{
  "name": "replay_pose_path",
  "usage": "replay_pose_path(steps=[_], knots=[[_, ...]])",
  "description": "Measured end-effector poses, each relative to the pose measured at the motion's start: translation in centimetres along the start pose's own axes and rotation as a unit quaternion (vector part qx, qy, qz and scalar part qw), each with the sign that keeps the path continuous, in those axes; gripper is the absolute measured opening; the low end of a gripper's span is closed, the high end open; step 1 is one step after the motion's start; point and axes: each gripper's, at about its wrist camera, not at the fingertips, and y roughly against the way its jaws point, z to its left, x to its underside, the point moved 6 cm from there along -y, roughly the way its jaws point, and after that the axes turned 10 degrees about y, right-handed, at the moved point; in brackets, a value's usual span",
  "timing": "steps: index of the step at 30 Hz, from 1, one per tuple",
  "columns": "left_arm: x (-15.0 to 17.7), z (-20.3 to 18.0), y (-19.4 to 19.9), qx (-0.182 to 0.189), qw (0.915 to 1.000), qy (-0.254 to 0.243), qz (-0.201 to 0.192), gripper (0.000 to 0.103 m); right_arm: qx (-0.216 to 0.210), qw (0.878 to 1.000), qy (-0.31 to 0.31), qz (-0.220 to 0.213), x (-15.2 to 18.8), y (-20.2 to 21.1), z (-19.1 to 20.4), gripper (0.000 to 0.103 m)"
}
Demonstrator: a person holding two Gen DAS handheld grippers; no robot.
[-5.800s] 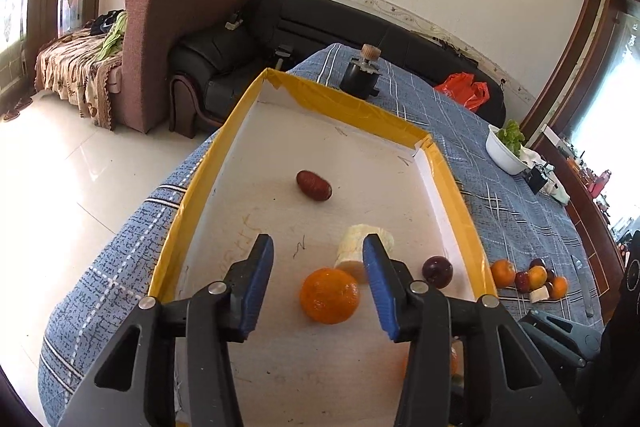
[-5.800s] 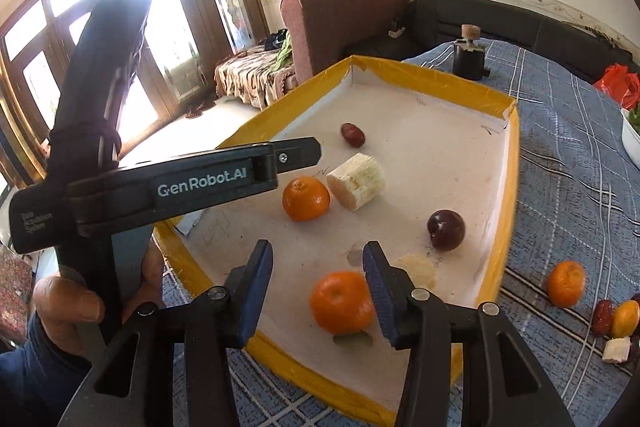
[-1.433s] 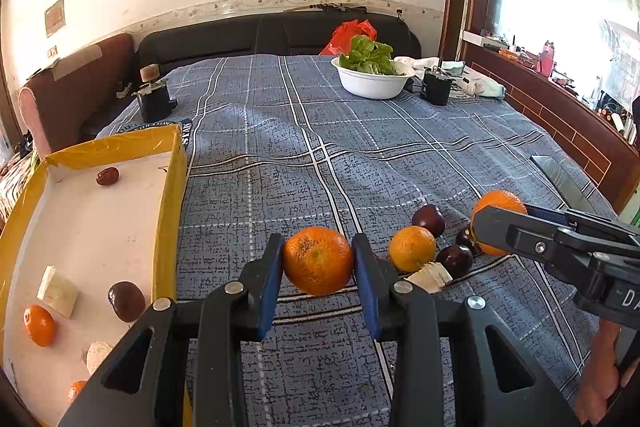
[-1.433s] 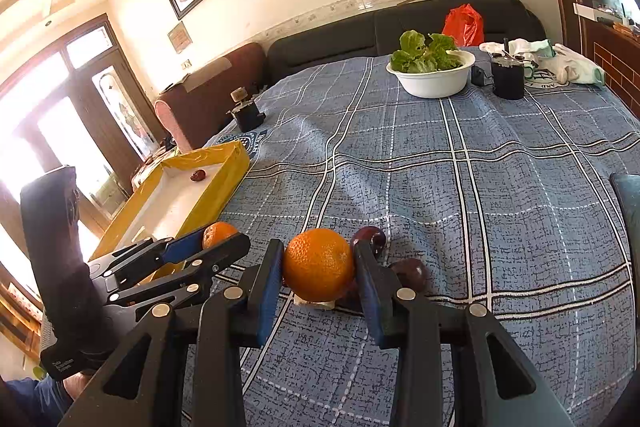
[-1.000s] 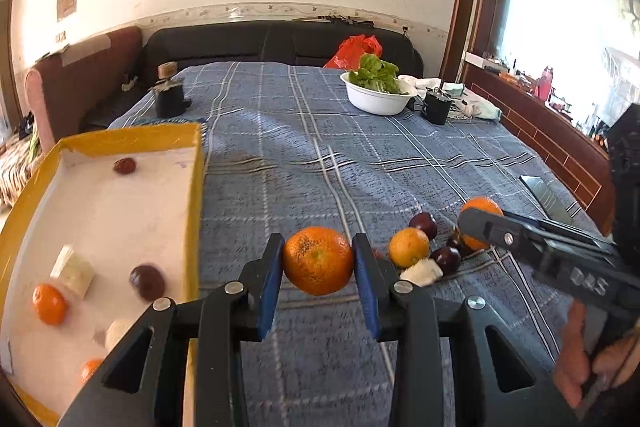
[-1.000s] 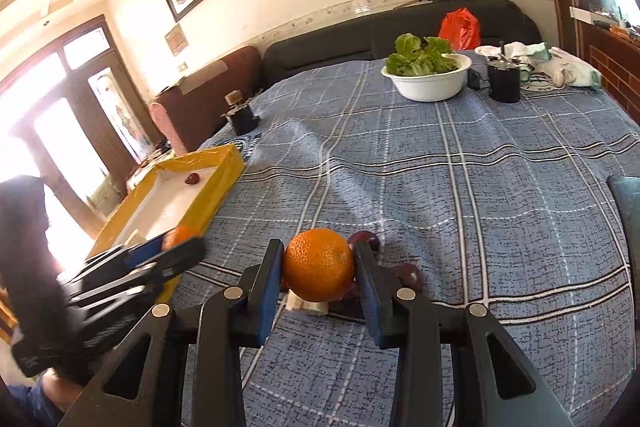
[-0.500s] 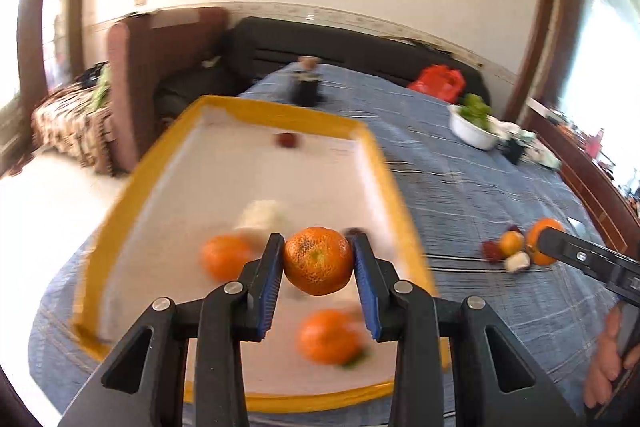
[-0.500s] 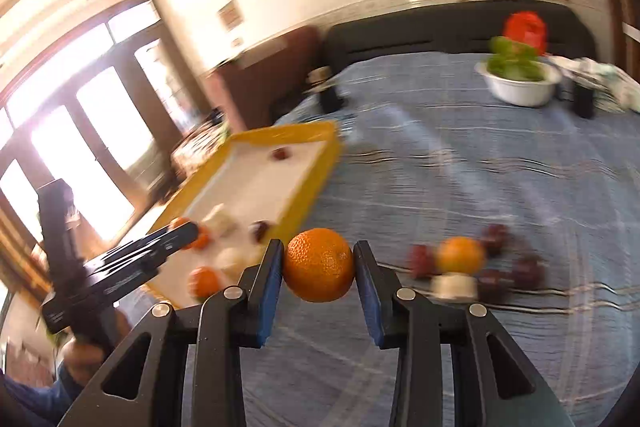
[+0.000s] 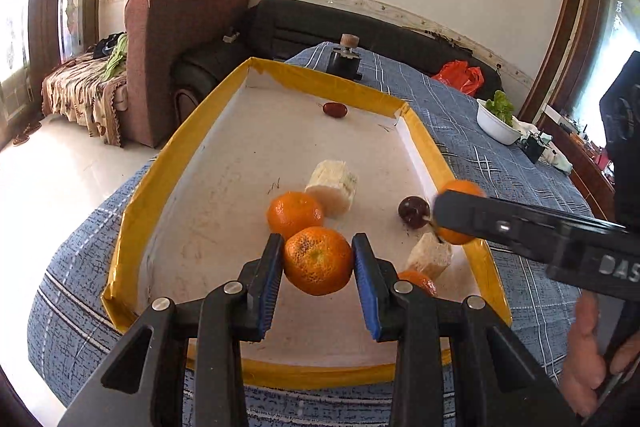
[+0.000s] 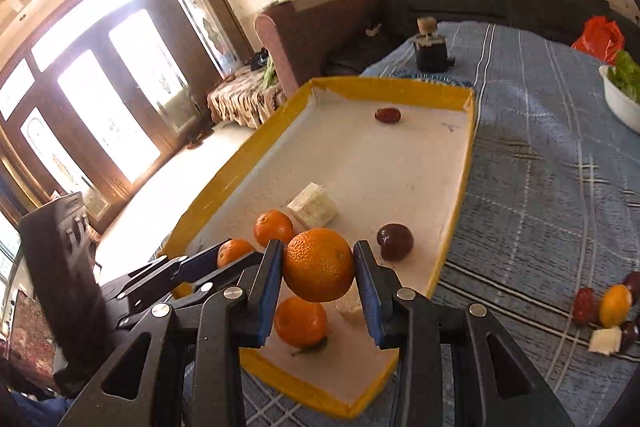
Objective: Organize fruits
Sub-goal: 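Carry both mandarins in the grippers over the tray, then open the left gripper to drop its mandarin while the right gripper releases its mandarin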
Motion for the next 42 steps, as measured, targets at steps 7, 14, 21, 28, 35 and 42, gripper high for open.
replay_pose_path(steps=[7,14,21,28,35,42], knots=[[0.2,-0.7,-0.5,-0.003,0.9999,-0.011,0.005,0.034,0.017,1.0,0.023,0.012,-0.8,-3.1,0.4,0.04],[0.4,-1.0,-1.0,-0.01,0.9996,-0.02,0.019,0.034,0.028,0.999,0.026,0.032,-0.4,-5.1,0.1,0.04],[0.4,-1.3,-1.4,-0.014,0.9994,-0.022,0.023,0.034,0.024,0.999,0.031,0.028,-0.2,-5.3,0.3,0.041],[0.3,-1.2,-1.3,-0.015,0.9994,-0.022,0.022,0.034,0.018,0.999,0.028,0.026,0.0,-4.9,0.6,0.041],[0.1,-1.3,-0.9,-0.019,0.9996,-0.019,0.007,0.048,0.012,1.0,0.027,0.01,-0.2,-3.3,0.9,0.044],[0.1,-1.0,-0.4,-0.022,0.9997,-0.014,-0.003,0.049,0.009,1.0,0.016,-0.012,-0.4,-1.1,0.7,0.044]])
